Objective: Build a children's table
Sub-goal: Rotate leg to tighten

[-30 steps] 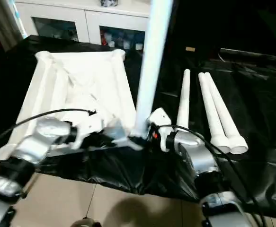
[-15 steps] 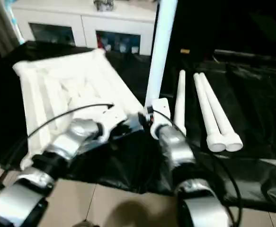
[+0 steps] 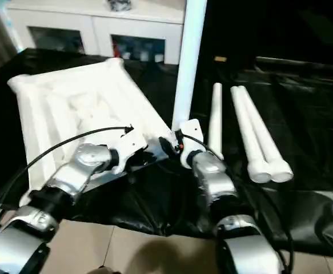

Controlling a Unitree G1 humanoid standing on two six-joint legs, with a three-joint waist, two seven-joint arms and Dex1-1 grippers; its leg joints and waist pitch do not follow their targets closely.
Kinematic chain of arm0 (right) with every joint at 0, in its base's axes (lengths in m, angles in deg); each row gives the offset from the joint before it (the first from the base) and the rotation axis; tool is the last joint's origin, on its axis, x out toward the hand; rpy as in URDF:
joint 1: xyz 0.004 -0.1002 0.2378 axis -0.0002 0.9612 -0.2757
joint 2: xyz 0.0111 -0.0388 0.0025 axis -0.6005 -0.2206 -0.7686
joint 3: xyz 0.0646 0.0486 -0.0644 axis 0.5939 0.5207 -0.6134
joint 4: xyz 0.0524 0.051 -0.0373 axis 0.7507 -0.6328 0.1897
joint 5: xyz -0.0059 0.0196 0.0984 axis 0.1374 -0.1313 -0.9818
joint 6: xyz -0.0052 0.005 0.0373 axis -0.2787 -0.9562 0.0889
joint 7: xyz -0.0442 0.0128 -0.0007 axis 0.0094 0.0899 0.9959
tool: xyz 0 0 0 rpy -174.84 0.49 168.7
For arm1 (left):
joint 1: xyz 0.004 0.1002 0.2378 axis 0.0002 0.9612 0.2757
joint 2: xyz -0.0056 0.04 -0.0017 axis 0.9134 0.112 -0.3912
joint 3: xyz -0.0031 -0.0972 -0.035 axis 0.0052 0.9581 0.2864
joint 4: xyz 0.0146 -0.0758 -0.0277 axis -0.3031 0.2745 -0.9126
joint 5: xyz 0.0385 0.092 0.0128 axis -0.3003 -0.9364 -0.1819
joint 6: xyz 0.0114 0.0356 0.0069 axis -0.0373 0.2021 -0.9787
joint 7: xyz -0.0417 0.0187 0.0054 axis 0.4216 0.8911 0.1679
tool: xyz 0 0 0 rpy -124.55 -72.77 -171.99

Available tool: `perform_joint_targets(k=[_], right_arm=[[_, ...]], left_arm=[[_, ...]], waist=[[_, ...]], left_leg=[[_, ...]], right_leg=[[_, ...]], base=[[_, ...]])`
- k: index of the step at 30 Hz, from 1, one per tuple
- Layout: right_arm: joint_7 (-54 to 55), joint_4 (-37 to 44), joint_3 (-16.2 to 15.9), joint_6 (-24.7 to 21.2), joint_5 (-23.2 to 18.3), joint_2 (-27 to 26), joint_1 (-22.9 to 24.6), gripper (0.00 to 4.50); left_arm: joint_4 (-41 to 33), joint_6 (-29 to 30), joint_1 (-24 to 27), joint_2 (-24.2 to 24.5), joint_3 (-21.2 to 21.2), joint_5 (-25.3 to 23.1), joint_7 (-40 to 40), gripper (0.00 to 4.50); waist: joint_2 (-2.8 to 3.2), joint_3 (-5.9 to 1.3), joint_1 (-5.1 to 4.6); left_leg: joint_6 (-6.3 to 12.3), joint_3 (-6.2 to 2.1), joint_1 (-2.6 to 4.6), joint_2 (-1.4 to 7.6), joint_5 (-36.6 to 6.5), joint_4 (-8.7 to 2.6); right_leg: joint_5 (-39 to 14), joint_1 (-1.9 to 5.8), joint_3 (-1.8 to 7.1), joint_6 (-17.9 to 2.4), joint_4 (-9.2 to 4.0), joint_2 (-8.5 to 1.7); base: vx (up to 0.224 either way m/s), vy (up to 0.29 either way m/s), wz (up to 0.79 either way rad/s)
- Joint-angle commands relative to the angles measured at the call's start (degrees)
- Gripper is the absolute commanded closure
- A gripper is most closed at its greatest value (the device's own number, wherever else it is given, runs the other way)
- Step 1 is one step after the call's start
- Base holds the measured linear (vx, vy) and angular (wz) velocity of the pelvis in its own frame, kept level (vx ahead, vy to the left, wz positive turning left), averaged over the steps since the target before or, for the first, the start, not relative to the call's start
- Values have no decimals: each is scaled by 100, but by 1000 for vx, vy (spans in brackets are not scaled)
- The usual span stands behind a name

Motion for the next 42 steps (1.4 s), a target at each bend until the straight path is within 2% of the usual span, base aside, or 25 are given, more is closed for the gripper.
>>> perform_joint_targets(k=[1,6,11,17,19,21,24,30,34,38,39,40,41,42], right_arm=[[-625,134,-290,-86,-29,79,125,72],[-1662,413,-405,12,-81,561,244,72],[-2694,1040,-539,-145,-380,914,468,72],[-3863,1752,-889,-388,-563,1332,846,72],[-4077,1914,-963,-500,-628,1414,932,105],[-4332,2164,-1077,-661,-689,1534,1067,108],[-4474,2337,-1160,-765,-696,1597,1166,145],[-4397,2491,-1184,-873,-703,1528,1265,169],[-3891,2377,-1104,-909,-650,1285,1260,171],[-3165,1996,-984,-712,-443,1025,1122,172],[-2480,1589,-875,-654,-273,808,951,172],[-2480,1589,-875,-654,-273,808,951,172],[-1734,1174,-730,-663,-171,547,768,172],[-1363,980,-634,-702,-167,389,675,173]], left_arm=[[-232,-285,128,0,-371,57,586,450],[-374,-409,219,303,-423,109,1082,450],[-596,-545,344,601,-460,278,1696,450],[-853,-434,462,939,-508,433,2376,450],[-864,-452,469,1010,-517,450,2471,450],[-899,-431,483,1105,-531,490,2623,450],[-902,-422,482,1151,-526,489,2701,450],[-920,-369,483,1144,-488,515,2677,450],[-829,-235,416,926,-350,529,2249,450],[-655,-137,290,731,-249,460,1783,450],[-536,8,184,551,-154,437,1421,450],[-536,8,184,551,-154,437,1421,450],[-462,168,86,344,-77,424,1062,450],[-422,288,31,220,-41,397,818,450]], waist=[[16,-380,28],[16,-400,45],[15,-387,121],[10,-381,190],[13,-377,199],[10,-369,215],[30,-381,257],[19,-389,277],[24,-388,272],[10,-349,231],[9,-330,196],[10,-303,136],[-3,-305,122],[12,-276,57]], left_leg=[[283,-273,39,552,-1065,-393],[386,-258,27,573,-902,-367],[402,-250,35,591,-985,-368],[424,-251,34,586,-1007,-370],[381,-256,45,593,-1046,-378],[361,-256,52,591,-1086,-381],[325,-258,67,593,-1082,-378],[286,-262,55,582,-1011,-375],[263,-270,53,585,-1040,-376],[102,-280,94,562,-1361,-392],[56,-305,81,559,-1446,-410],[-24,-313,108,546,-1631,-415],[-50,-325,130,541,-1706,-410],[-96,-330,172,523,-1878,-401]], right_leg=[[-1084,248,508,-1000,-425,-793],[-813,238,486,-1101,-370,-765],[-1072,228,484,-1002,-392,-755],[-1220,219,479,-937,-412,-756],[-1340,202,480,-919,-420,-757],[-1479,202,485,-876,-446,-761],[-1501,188,483,-851,-444,-761],[-1398,202,478,-857,-433,-760],[-1412,199,473,-882,-438,-770],[-2113,174,474,-750,-534,-795],[-2355,187,461,-689,-559,-798],[-2660,163,445,-641,-605,-796],[-2819,166,442,-593,-625,-811],[-3131,126,433,-561,-678,-818]], base=[[0,0,0],[0,0,0],[0,0,0],[0,0,0],[0,0,0],[0,0,0],[0,0,0],[0,0,0],[0,0,0],[0,0,0],[0,0,0],[0,0,0],[0,0,0],[0,0,0]])
